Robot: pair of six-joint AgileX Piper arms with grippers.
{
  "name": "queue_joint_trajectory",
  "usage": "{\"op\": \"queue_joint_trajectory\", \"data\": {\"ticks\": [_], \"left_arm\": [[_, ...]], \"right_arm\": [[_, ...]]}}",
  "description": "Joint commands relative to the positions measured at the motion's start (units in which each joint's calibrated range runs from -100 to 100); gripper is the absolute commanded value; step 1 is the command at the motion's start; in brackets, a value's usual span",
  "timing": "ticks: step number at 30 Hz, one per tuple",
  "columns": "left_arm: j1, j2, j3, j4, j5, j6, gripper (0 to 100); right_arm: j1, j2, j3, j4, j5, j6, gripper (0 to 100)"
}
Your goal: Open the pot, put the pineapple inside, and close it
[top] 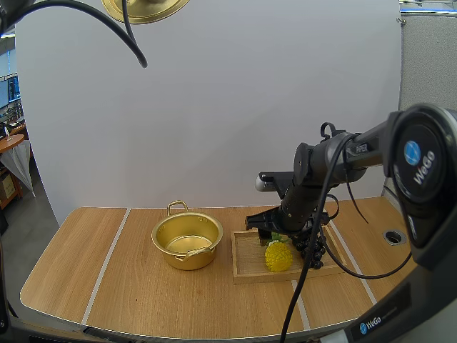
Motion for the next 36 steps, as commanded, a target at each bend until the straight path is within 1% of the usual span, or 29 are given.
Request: {"op": "queue_joint_trajectory", "data": {"ticks": [1,16,22,23,24,25,26,27,29,32,36], "left_arm": [[0.05,-0.29,-0.27,0.21,-2.02,-0.25,0],[0.05,-0.29,-0.27,0.21,-2.02,-0.25,0],[0.05,-0.29,-0.27,0.21,-2.02,-0.25,0],[0.05,-0.29,-0.27,0.21,-2.02,-0.25,0],[0.05,-0.29,-0.27,0.21,-2.02,-0.25,0],[0.05,-0.29,-0.27,0.21,-2.02,-0.25,0],[0.05,-0.29,-0.27,0.21,-2.02,-0.25,0],[0.05,-0.29,-0.27,0.21,-2.02,-0.25,0],[0.05,-0.29,-0.27,0.21,-2.02,-0.25,0],[0.05,-0.29,-0.27,0.21,-2.02,-0.25,0],[0.05,-0.29,-0.27,0.21,-2.02,-0.25,0]], "right_arm": [[0.01,3.85,-0.28,-0.33,-2.27,0.19,100],[0.01,13.73,-0.28,-0.34,-7.96,0.49,100],[0.01,14.66,-0.28,-0.34,-8.12,0.49,100],[0.01,14.66,-0.28,-0.34,-8.12,0.49,88],[0.01,14.66,-0.28,-0.34,-8.12,0.49,69],[0.01,14.66,-0.28,-0.34,-7.96,0.49,46],[0.01,14.66,-0.28,-0.34,-7.76,0.49,21],[0.01,14.66,-0.28,-0.06,-7.76,0.49,0],[0.01,14.66,-0.28,-0.07,-7.52,0.49,0],[0.13,13.49,-1.14,0.04,-6.42,-1.09,0],[1.61,9.38,-3.35,0.04,-5.01,-2.42,0]]}}
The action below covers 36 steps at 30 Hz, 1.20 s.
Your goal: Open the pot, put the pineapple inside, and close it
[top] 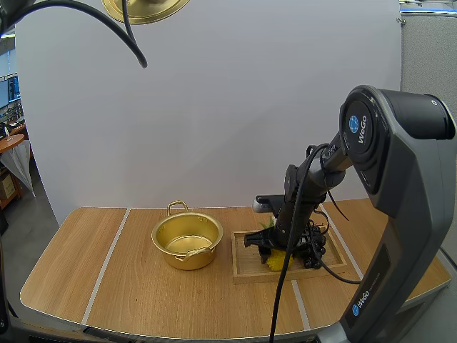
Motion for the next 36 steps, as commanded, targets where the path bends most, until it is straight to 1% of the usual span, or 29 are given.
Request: {"op": "queue_joint_trajectory", "data": {"ticks": [1,4,7,9,12,18,27,36], "left_arm": [[0.05,-0.29,-0.27,0.21,-2.02,-0.25,0],[0.05,-0.29,-0.27,0.21,-2.02,-0.25,0],[0.05,-0.29,-0.27,0.21,-2.02,-0.25,0],[0.05,-0.29,-0.27,0.21,-2.02,-0.25,0],[0.05,-0.29,-0.27,0.21,-2.02,-0.25,0],[0.05,-0.29,-0.27,0.21,-2.02,-0.25,0],[0.05,-0.29,-0.27,0.21,-2.02,-0.25,0],[0.05,-0.29,-0.27,0.21,-2.02,-0.25,0]], "right_arm": [[1.89,-5.92,-3.14,0.04,1.68,-1.91,0],[4.25,-9.41,-6.39,-0.18,2.95,-1.91,0],[6.91,-10.8,-10.98,-0.32,6.11,-1.91,0],[8.76,-10.8,-14.14,-0.32,8.71,-0.93,0],[11.57,-10.8,-17.45,-0.32,8.97,-0.07,0],[15.33,-8.32,-21.31,-0.32,8.83,0.34,0],[18.14,0.09,-22.44,-0.32,7.11,0.34,0],[18.21,6.49,-22.44,-1.21,4.88,0.34,0]]}}
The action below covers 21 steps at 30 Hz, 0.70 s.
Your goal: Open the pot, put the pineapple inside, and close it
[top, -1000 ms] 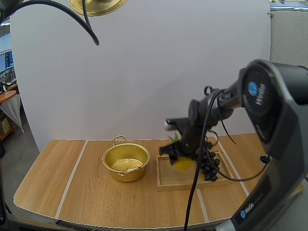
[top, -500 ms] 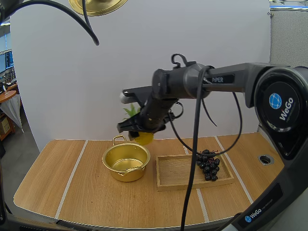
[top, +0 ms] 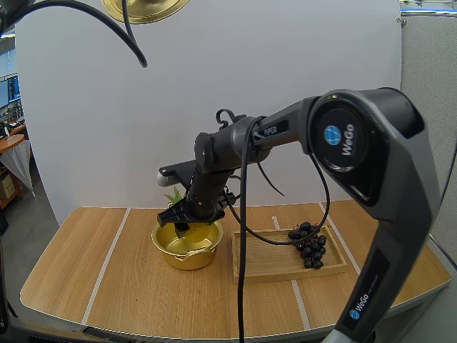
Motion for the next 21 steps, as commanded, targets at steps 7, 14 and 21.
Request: {"op": "queue_joint_trajectory", "data": {"ticks": [7,14,21], "left_arm": [[0.05,-0.29,-0.27,0.21,-2.02,-0.25,0],[0.05,-0.29,-0.27,0.21,-2.02,-0.25,0],[0.05,-0.29,-0.27,0.21,-2.02,-0.25,0]], "right_arm": [[0.05,5.88,-0.4,-0.14,-2.11,0.12,0],[0.05,6.11,-0.4,0.58,-2.33,-0.54,15],[0.05,6.11,-0.4,0.01,-1.78,-0.54,100]]}}
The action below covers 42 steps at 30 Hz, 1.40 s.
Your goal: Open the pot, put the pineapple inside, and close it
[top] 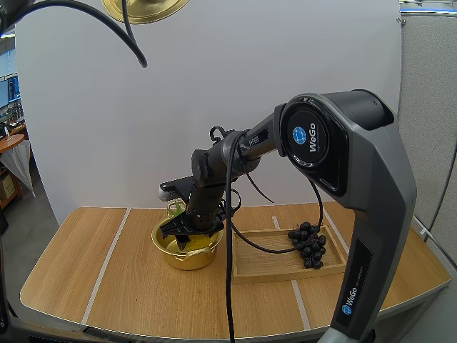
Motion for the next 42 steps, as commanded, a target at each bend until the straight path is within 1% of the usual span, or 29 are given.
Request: {"op": "queue_joint_trajectory", "data": {"ticks": [1,6,9,14,21,28,34,36,39,42], "left_arm": [[0.05,-0.29,-0.27,0.21,-2.02,-0.25,0],[0.05,-0.29,-0.27,0.21,-2.02,-0.25,0],[0.05,-0.29,-0.27,0.21,-2.02,-0.25,0],[0.05,-0.29,-0.27,0.21,-2.02,-0.25,0],[0.05,-0.29,-0.27,0.21,-2.02,-0.25,0],[0.05,-0.29,-0.27,0.21,-2.02,-0.25,0],[0.05,-0.29,-0.27,0.21,-1.86,-0.25,0],[0.05,-0.29,-0.27,0.21,-1.86,-0.25,0],[0.05,-0.29,-0.27,0.21,-1.86,-0.25,0],[0.05,-0.29,-0.27,0.21,-1.86,-0.25,0]], "right_arm": [[0.05,-0.39,-0.31,-0.41,0.85,-0.64,100],[0.05,-2.4,-0.31,-0.41,0.63,-0.64,100],[0.05,-5.85,-0.31,-0.41,0.99,-0.64,100],[0.05,-13.71,-0.31,-0.8,5.38,-0.64,100],[0.05,-28.04,0.34,-1.19,14.11,-0.64,100],[0.05,-46.37,8.22,-1.19,17.82,-0.25,100],[0.05,-62.16,15.06,-1.61,25.88,-0.25,100],[0.05,-66.08,16.62,-2.84,27.84,0.14,100],[0.05,-71.45,19.12,-6.54,29.53,1.89,100],[0.05,-74.79,20.72,-9.07,32.02,2.43,100]]}}
